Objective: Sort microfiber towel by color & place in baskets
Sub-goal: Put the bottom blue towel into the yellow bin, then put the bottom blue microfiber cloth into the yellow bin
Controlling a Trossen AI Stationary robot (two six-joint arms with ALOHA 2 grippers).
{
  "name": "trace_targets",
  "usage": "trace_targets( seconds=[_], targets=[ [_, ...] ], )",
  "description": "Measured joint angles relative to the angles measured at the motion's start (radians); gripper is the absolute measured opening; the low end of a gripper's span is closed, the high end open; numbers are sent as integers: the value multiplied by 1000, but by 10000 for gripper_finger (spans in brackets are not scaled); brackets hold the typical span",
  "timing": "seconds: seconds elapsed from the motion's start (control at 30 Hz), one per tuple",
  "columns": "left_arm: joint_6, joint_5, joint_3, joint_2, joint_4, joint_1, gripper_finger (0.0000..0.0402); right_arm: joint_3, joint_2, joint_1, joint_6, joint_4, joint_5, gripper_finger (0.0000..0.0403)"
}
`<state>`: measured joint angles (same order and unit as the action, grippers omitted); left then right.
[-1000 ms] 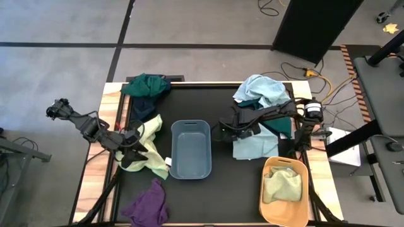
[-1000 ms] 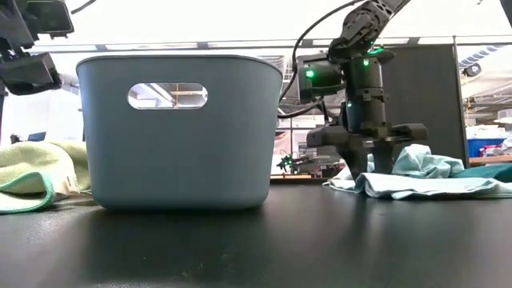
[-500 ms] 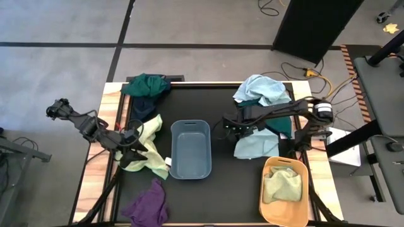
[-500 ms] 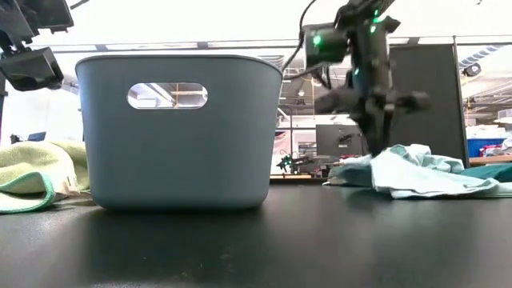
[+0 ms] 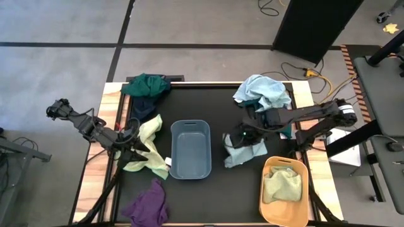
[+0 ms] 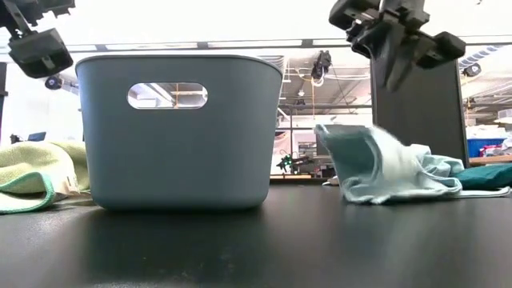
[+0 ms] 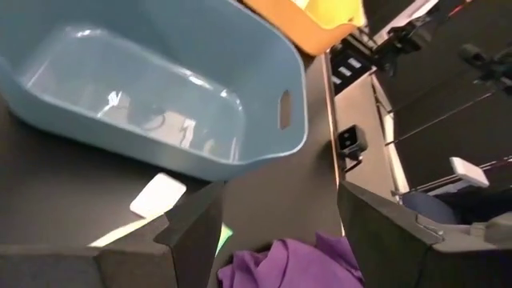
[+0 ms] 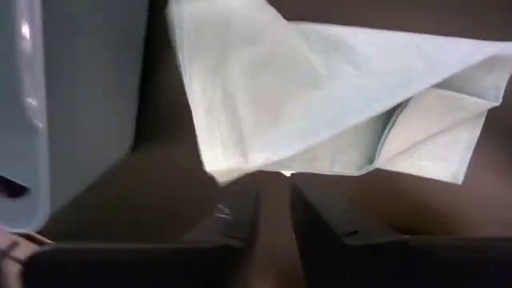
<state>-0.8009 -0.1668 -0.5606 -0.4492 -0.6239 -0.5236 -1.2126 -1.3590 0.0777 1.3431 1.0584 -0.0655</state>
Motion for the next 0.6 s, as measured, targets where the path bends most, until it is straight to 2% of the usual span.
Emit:
trace_targets(
  seconds=[0.2, 0.33, 0.47, 0.6],
  targets=[
    [-5, -18, 0, -24, 53, 0, 230, 60, -61, 94, -23, 2, 127, 161],
    [-43, -74, 0, -50, 91, 0, 230, 119, -131, 99, 25, 3, 143, 213],
    [-47, -148, 0, -84, 140, 2, 230, 182, -181, 63, 105, 40, 143, 241],
    [-71, -173, 0, -120, 190, 2, 230, 237, -195, 31, 14, 57, 77, 244]
  ],
)
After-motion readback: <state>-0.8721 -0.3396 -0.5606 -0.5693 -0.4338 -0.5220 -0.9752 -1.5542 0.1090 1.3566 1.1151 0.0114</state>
